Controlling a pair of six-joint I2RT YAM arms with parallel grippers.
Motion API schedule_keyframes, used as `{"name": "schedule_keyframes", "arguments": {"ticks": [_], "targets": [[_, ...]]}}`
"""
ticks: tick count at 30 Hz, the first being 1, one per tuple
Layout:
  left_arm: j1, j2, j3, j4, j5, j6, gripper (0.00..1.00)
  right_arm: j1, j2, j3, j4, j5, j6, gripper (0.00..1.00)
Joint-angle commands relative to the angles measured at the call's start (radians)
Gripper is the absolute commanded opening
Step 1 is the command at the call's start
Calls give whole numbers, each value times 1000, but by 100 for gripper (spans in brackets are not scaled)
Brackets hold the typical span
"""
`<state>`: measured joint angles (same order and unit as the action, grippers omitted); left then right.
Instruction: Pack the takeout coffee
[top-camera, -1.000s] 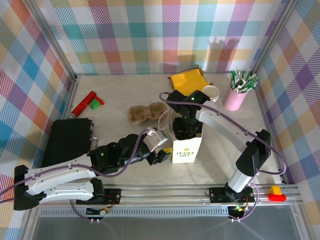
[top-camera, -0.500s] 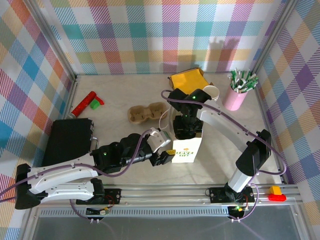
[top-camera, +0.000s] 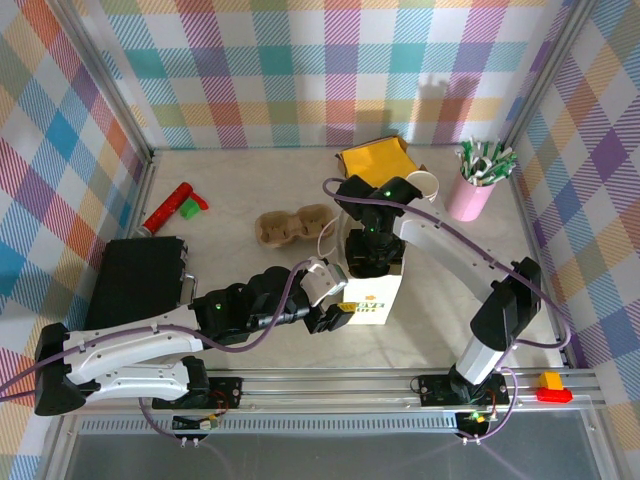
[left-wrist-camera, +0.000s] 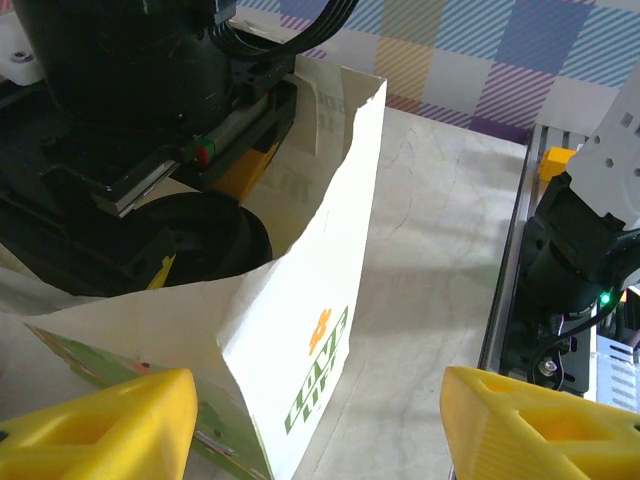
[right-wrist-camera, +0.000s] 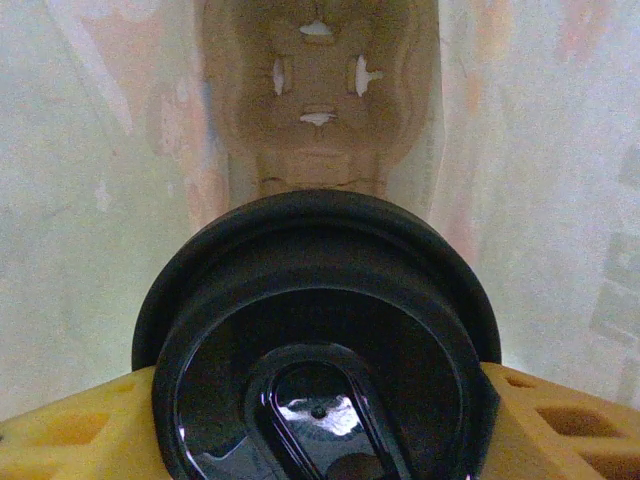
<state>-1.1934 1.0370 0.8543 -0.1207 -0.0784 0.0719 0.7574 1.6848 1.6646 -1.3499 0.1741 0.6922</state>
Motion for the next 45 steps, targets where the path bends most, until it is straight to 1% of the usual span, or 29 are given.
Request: {"name": "schedule_keyframes", "arguments": {"ticks": [1,22,45], "targets": [[9,-1,-5,41,5,3,65,-7,17,-10,6,-8,10,50],[10,21,-2,56,9,0,65,-7,25,-58,47,-24,15,50],[9,41,15,53,-14,-1,65,-7,14,-123,92,-48,10,50]]}}
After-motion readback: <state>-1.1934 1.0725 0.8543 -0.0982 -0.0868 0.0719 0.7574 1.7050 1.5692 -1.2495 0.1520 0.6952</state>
